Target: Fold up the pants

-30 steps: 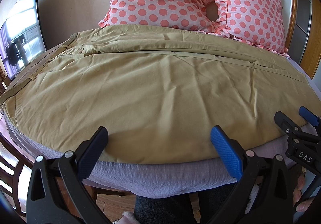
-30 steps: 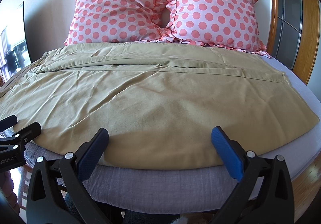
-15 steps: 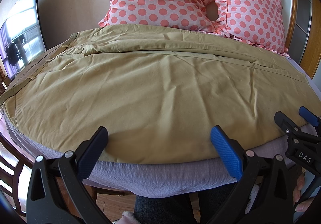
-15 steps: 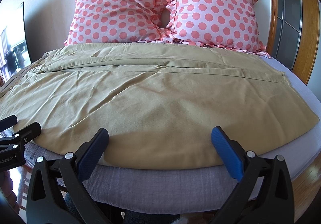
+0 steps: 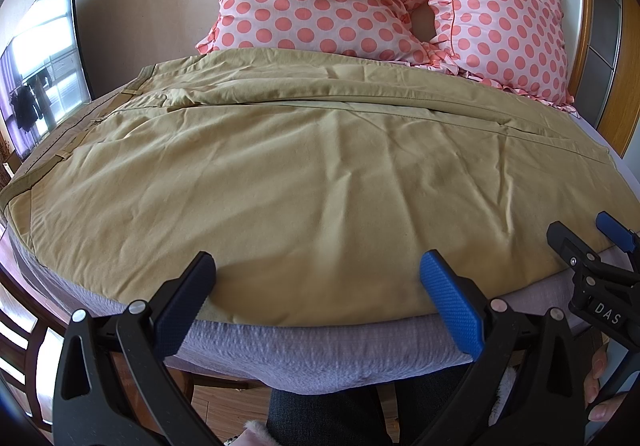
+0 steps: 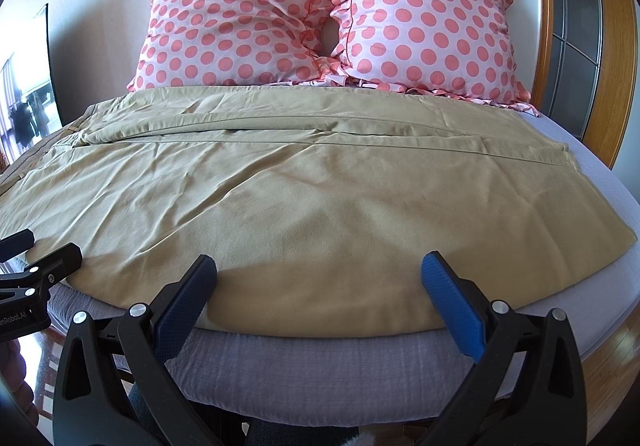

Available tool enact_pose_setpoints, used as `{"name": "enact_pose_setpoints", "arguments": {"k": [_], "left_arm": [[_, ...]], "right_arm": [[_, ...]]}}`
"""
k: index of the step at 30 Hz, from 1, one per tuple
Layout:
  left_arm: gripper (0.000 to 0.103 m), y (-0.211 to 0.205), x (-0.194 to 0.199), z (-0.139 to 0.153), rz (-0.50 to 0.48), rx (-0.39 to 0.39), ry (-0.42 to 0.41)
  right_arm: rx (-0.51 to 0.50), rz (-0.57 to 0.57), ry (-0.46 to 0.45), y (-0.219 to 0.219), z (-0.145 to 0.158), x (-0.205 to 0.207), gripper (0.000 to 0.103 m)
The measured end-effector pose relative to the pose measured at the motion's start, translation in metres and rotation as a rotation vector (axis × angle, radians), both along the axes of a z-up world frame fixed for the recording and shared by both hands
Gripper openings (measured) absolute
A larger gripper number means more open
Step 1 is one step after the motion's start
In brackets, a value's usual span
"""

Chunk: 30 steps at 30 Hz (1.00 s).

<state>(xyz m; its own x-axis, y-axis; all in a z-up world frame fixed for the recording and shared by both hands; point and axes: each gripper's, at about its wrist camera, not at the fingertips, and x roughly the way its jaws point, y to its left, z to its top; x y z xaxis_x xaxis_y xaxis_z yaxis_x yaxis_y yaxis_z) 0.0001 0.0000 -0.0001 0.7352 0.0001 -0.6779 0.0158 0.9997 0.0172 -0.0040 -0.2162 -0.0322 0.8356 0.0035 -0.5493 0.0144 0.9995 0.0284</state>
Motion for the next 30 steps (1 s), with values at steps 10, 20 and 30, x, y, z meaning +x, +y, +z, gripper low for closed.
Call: {"name": "enact_pose_setpoints", "arguments": {"k": [10, 20, 30], "left_arm": [[0.101, 0.000, 0.000, 0.000, 0.000, 0.000, 0.000], [0.101, 0.000, 0.000, 0.000, 0.000, 0.000, 0.002], [0.101, 0.001, 0.002, 0.001, -0.009, -0.007, 0.030]], "right_arm": [[0.000, 0.000, -0.001, 0.000, 0.000, 0.000, 0.102], [-0.001, 0.002, 0.009, 0.001, 0.000, 0.003, 0.102], [0.030, -0.014, 0.048, -0.019, 0.025, 0.018, 0.102]]}}
